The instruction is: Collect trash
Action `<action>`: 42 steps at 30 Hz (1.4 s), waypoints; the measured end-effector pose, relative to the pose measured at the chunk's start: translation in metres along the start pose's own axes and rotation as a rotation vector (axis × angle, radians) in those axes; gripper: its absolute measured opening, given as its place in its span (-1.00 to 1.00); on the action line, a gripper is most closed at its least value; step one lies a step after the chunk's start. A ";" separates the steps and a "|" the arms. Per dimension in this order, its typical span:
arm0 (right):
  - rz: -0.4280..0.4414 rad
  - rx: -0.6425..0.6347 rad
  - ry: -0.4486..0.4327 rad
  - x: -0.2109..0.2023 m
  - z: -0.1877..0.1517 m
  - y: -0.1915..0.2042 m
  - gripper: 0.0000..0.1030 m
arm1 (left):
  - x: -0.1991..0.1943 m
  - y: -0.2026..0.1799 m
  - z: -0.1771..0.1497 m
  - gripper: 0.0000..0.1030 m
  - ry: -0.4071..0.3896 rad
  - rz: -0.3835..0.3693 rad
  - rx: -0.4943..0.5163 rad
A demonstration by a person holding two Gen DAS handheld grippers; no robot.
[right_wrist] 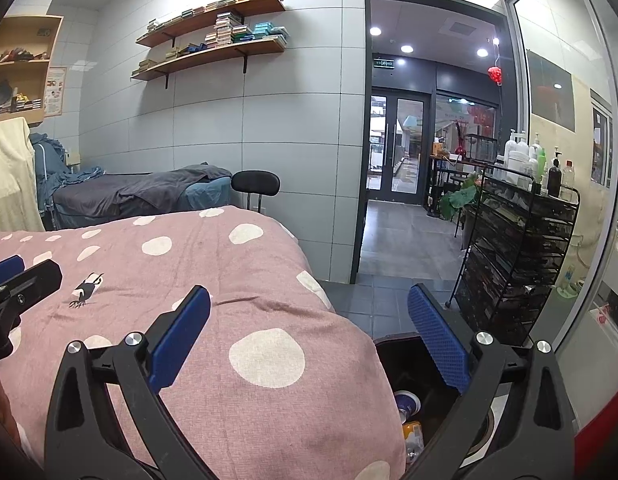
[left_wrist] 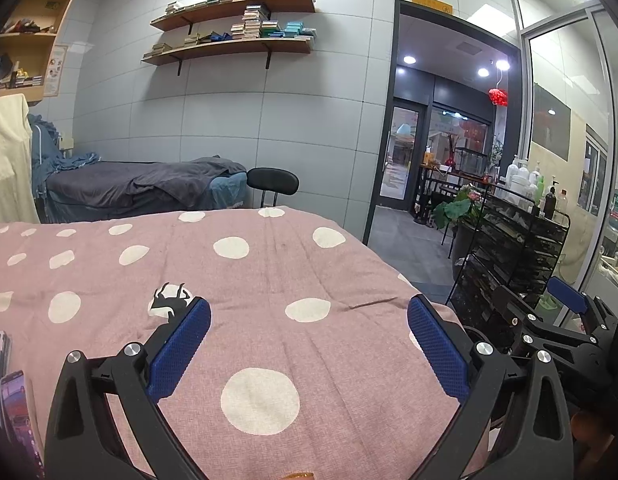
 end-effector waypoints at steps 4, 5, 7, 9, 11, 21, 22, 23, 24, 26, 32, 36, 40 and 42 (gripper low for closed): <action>0.000 -0.001 0.002 0.000 0.000 0.000 0.89 | 0.000 -0.001 0.000 0.89 0.000 -0.001 -0.003; 0.000 -0.001 0.000 0.000 0.000 0.000 0.89 | 0.000 -0.001 0.000 0.89 0.000 -0.001 -0.004; 0.000 0.000 0.000 0.000 0.000 -0.001 0.89 | -0.001 -0.001 0.001 0.89 -0.002 0.000 -0.005; 0.001 0.000 0.001 0.000 0.000 -0.001 0.89 | 0.000 -0.001 0.000 0.89 -0.001 0.000 -0.008; 0.001 0.000 0.001 0.000 0.000 -0.001 0.89 | 0.000 -0.001 0.000 0.89 0.000 -0.002 -0.010; -0.001 0.002 0.003 0.000 -0.002 0.000 0.89 | 0.000 0.000 0.000 0.89 0.002 -0.006 -0.013; -0.002 0.003 0.002 0.000 -0.002 0.000 0.89 | 0.000 0.000 0.000 0.89 0.002 -0.006 -0.012; -0.001 0.004 0.002 0.000 -0.003 0.000 0.89 | 0.000 0.000 0.000 0.89 0.002 -0.006 -0.012; -0.002 0.004 0.003 0.000 -0.003 0.000 0.89 | 0.000 0.000 -0.001 0.89 0.003 -0.006 -0.013; -0.003 0.005 0.005 0.000 -0.003 0.001 0.89 | 0.000 -0.001 -0.001 0.89 0.004 -0.009 -0.015; -0.004 0.009 0.006 0.001 -0.004 0.001 0.89 | 0.000 -0.001 -0.001 0.89 0.004 -0.010 -0.015; -0.006 0.012 0.007 0.000 -0.004 0.002 0.89 | 0.000 -0.002 0.000 0.89 0.002 -0.017 -0.015; -0.006 0.013 0.007 0.000 -0.004 0.001 0.89 | 0.001 -0.003 -0.001 0.89 0.003 -0.017 -0.015; -0.006 0.013 0.007 0.000 -0.004 0.002 0.89 | 0.002 -0.003 -0.002 0.89 0.009 -0.016 -0.015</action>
Point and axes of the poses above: each gripper's, at about its wrist camera, not at the fingertips, and x roughly the way its jaws point, y to its left, z to its top, the point moved 10 cm from there along x, roughly the way its jaws point, and after that the axes turned 4 degrees about -y, right-handed, at the moved point
